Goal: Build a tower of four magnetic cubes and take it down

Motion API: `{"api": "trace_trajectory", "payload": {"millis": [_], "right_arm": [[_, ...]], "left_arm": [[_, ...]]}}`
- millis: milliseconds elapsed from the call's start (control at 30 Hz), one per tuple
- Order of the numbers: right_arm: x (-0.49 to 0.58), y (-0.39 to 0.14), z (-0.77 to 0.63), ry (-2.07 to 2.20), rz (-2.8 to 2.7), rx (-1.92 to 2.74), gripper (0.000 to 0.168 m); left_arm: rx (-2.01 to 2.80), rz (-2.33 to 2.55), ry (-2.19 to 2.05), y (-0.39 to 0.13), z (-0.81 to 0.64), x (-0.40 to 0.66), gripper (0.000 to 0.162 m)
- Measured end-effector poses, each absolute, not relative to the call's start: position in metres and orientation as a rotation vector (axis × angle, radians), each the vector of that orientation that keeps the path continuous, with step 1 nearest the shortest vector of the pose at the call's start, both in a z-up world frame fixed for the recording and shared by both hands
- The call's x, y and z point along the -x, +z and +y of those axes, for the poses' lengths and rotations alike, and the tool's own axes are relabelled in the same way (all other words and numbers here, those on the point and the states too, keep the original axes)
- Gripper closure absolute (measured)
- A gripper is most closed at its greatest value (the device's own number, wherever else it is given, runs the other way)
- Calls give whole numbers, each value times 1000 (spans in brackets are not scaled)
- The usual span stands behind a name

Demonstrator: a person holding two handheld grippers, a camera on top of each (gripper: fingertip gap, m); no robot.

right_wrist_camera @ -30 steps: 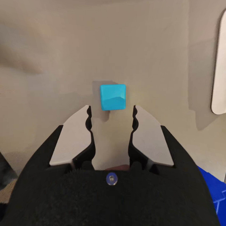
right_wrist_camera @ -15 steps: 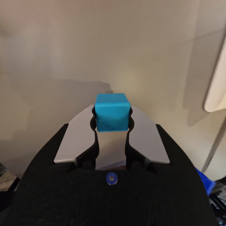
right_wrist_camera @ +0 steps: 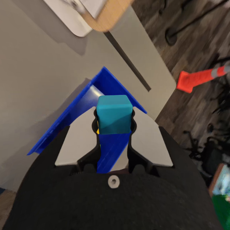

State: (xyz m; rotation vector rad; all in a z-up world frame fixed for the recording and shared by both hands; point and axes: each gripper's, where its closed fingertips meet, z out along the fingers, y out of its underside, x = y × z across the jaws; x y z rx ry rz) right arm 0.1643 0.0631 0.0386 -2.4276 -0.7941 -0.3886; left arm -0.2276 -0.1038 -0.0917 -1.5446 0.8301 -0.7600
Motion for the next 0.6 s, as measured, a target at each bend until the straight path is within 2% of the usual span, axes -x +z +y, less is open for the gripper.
{"api": "trace_trajectory", "payload": {"millis": [200, 300, 467, 600], "right_arm": [[-216, -86, 90, -155, -528, 2765, 118], [-230, -132, 103, -103, -376, 2858, 118], [-244, -178, 109, -96, -291, 2961, 118], [-239, -184, 113, -47, -250, 2957, 118]], "left_arm": [[1540, 896, -680, -98, -104, 218, 115], [1529, 923, -638, -100, -106, 216, 114], [1491, 894, -623, -94, -107, 219, 112], [1492, 861, -647, -91, -106, 226, 112]]}}
